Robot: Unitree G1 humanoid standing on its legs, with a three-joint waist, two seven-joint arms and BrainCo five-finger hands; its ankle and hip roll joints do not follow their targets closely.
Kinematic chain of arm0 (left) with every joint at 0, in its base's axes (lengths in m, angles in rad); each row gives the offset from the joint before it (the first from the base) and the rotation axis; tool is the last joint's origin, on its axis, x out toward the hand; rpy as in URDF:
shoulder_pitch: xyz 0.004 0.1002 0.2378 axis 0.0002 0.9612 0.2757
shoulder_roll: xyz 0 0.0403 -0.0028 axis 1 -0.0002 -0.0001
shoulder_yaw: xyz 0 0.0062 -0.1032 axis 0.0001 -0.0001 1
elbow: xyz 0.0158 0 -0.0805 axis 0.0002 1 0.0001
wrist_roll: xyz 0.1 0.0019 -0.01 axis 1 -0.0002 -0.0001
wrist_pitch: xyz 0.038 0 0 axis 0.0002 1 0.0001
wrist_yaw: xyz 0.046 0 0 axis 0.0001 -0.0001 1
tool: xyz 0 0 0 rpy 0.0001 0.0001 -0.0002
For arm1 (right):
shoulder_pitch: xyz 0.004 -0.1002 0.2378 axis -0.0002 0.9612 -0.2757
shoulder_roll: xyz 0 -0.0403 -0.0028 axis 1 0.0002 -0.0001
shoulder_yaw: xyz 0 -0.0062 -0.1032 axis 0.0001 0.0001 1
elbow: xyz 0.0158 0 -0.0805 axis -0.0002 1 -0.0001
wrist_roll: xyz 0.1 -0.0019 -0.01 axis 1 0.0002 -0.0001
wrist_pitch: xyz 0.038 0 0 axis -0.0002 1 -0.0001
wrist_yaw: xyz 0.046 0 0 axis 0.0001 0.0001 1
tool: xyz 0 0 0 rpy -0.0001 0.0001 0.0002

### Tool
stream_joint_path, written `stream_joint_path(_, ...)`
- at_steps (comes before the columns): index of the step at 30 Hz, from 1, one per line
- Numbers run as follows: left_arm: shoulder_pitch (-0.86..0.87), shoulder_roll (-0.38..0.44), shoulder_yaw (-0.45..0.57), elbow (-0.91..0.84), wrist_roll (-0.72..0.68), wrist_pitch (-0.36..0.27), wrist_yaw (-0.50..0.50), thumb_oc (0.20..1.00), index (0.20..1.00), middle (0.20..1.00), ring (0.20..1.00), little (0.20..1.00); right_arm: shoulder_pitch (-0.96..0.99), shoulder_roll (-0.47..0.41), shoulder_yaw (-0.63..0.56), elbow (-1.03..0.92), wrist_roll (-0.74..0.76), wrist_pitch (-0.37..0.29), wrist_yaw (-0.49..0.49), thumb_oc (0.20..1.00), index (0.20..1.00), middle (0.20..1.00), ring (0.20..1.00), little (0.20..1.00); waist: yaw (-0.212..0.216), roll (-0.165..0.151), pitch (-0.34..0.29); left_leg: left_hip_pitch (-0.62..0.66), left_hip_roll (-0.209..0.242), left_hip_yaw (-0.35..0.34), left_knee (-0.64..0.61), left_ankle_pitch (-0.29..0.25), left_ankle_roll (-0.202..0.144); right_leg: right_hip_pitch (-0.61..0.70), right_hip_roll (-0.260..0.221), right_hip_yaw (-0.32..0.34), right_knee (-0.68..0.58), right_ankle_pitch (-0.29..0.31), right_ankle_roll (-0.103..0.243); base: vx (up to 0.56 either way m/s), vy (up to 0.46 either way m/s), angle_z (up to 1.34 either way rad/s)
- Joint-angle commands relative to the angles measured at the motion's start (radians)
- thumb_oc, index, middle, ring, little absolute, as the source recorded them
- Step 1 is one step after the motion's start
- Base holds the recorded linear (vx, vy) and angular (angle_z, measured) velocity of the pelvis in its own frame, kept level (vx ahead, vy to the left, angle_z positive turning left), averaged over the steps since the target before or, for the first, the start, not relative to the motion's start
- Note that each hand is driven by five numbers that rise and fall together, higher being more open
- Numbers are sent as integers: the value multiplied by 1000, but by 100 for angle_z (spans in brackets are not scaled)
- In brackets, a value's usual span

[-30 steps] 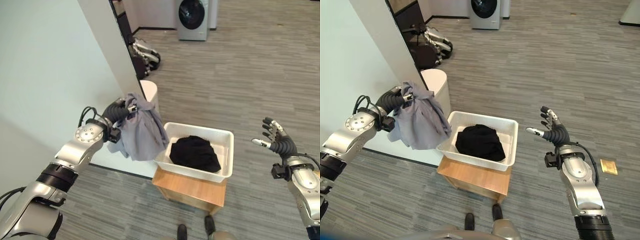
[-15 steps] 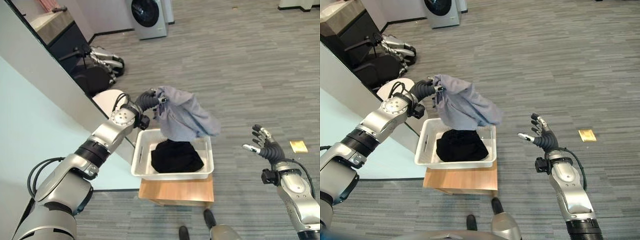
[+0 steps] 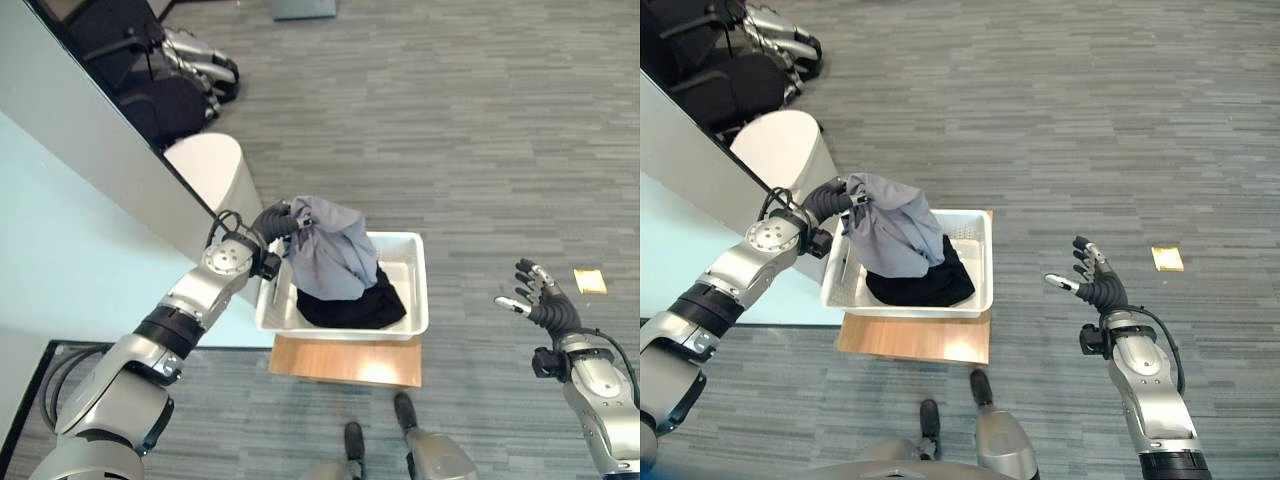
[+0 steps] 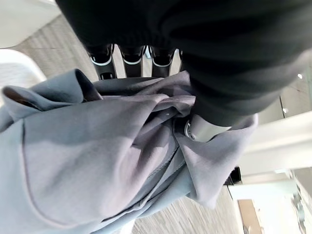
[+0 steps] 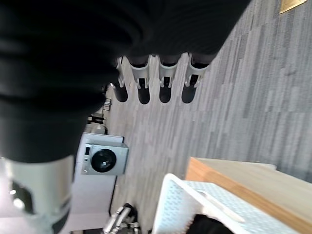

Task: Pick up bed clothes into laundry basket.

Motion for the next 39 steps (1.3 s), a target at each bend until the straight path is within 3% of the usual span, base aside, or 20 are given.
stream_joint_path(1,-125,39,49,44,70,-47,-2,200,200,200,200,200,-6,-20,-46,-63,-11,-65,-1,1000,1000,1000,1000,1000,14,-35,-19,11,1,-75,6,-14,-12,64,-65,-4,14,-44,68,-57,-11,-1)
stream_joint_path(9,-55,10,84,121,158,-29,-28,200,200,200,200,200,22,-18,-62,-73,-18,-60,4,1000,1000,1000,1000,1000,23,-64,0,-15,8,-66,6,-9,-14,37,-53,6,13,-36,64,-21,-6,-4)
stream_joint_path(10,-56,9,76,117,178,-27,-38,235,235,235,235,235,22,-18,-62,-74,-18,-60,7,1000,1000,1000,1000,1000,23,-65,1,-15,7,-63,6,-10,-14,37,-53,4,13,-37,66,0,0,0)
stream_joint_path(11,-65,6,58,101,206,-30,-47,956,956,956,956,956,23,-18,-61,-76,-21,-60,14,1000,1000,1000,1000,1000,27,-64,0,-11,7,-62,6,-14,-14,40,-53,5,13,-40,66,0,0,0)
stream_joint_path(12,-65,6,58,101,206,-30,-46,1000,1000,1000,1000,1000,23,-18,-61,-76,-21,-60,14,1000,1000,1000,1000,1000,28,-64,1,-11,7,-62,6,-14,-14,41,-52,5,13,-40,66,0,0,0)
stream_joint_path(18,-91,14,18,16,206,-43,-64,1000,1000,1000,1000,1000,16,-29,-55,-74,-32,-62,34,1000,1000,1000,1000,1000,37,-55,-5,11,7,-55,6,-22,-16,64,-56,-9,13,-45,69,0,0,0)
stream_joint_path(27,76,122,118,-165,74,-65,-79,1000,1000,1000,1000,1000,-9,-32,-45,-70,-39,-51,53,1000,1000,1000,1000,1000,72,-46,-41,42,13,-58,6,-29,-23,101,-63,-39,13,-55,66,3,-6,2)
stream_joint_path(30,188,147,217,-230,30,-70,-70,1000,1000,1000,1000,1000,-12,-27,-48,-67,-45,-49,57,1000,1000,1000,1000,1000,89,-47,-53,48,15,-63,6,-31,-25,111,-63,-51,13,-60,63,0,0,0)
stream_joint_path(35,372,106,418,-313,-41,-89,-21,1000,1000,1000,1000,1000,-21,-9,-61,-59,-59,-43,58,1000,1000,1000,1000,1000,112,-50,-63,56,17,-74,6,-33,-27,128,-66,-67,13,-69,55,8,-13,9)
stream_joint_path(36,456,56,511,-351,-64,-101,4,1000,1000,1000,1000,1000,-21,8,-68,-57,-66,-42,60,1000,1000,1000,1000,1000,125,-51,-67,58,17,-79,6,-34,-26,134,-67,-71,13,-72,51,12,-11,23)
stream_joint_path(37,458,56,513,-353,-64,-100,4,1000,1000,1000,1000,1000,-21,8,-67,-57,-66,-42,60,1000,1000,1000,1000,1000,123,-51,-67,58,17,-79,6,-34,-26,134,-67,-71,13,-72,51,38,-21,17)
stream_joint_path(38,570,-38,650,-407,-75,-123,52,1000,1000,1000,1000,1000,-12,27,-83,-53,-77,-40,59,1000,1000,1000,1000,1000,140,-55,-76,61,18,-86,6,-37,-24,140,-67,-77,13,-77,45,-1,-21,18)
stream_joint_path(39,623,-95,716,-430,-69,-143,79,1000,1000,1000,1000,1000,-5,46,-96,-52,-77,-42,57,1000,1000,1000,1000,1000,152,-62,-77,56,16,-89,6,-27,-24,136,-69,-80,13,-69,42,9,-29,6)
